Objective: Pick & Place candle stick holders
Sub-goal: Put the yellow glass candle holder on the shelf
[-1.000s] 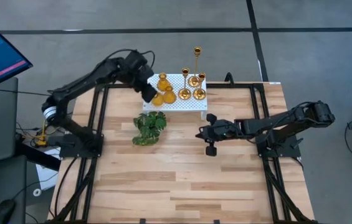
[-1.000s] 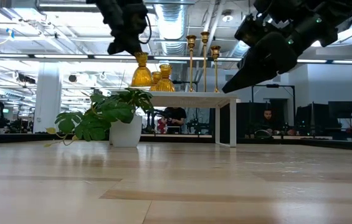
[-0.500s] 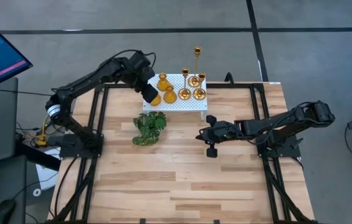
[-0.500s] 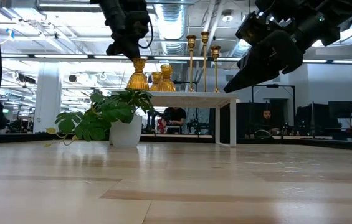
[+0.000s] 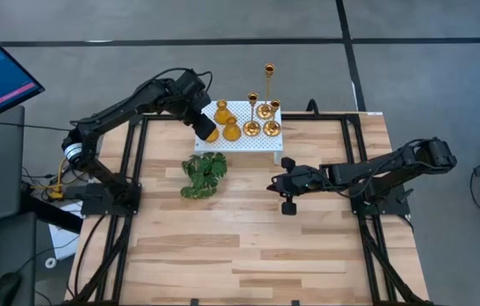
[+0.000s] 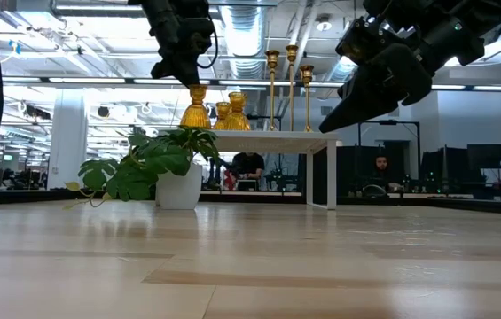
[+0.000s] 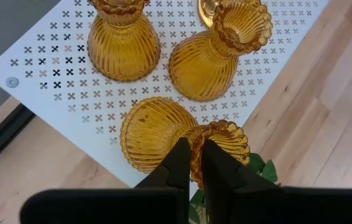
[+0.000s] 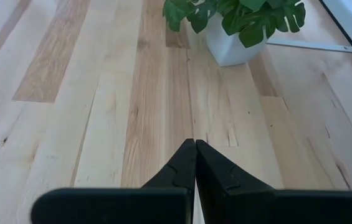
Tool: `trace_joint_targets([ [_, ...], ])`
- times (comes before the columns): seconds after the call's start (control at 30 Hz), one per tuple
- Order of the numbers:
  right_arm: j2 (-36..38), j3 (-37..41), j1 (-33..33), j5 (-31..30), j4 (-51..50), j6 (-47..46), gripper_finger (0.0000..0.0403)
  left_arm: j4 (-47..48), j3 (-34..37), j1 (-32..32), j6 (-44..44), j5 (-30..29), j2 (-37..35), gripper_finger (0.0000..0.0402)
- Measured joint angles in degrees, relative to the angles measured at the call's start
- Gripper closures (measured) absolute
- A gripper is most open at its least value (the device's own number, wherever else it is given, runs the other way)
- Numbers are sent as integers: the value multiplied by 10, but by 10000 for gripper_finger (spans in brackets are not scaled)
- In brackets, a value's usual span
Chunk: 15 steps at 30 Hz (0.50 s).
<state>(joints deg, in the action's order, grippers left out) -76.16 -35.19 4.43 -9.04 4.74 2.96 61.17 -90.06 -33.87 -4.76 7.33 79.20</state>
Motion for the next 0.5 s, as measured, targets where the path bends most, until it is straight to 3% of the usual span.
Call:
trace_joint_targets([
  [0.5,0,0,0,0,-1,0,403,-18,-1,0,-1,6,10,383],
])
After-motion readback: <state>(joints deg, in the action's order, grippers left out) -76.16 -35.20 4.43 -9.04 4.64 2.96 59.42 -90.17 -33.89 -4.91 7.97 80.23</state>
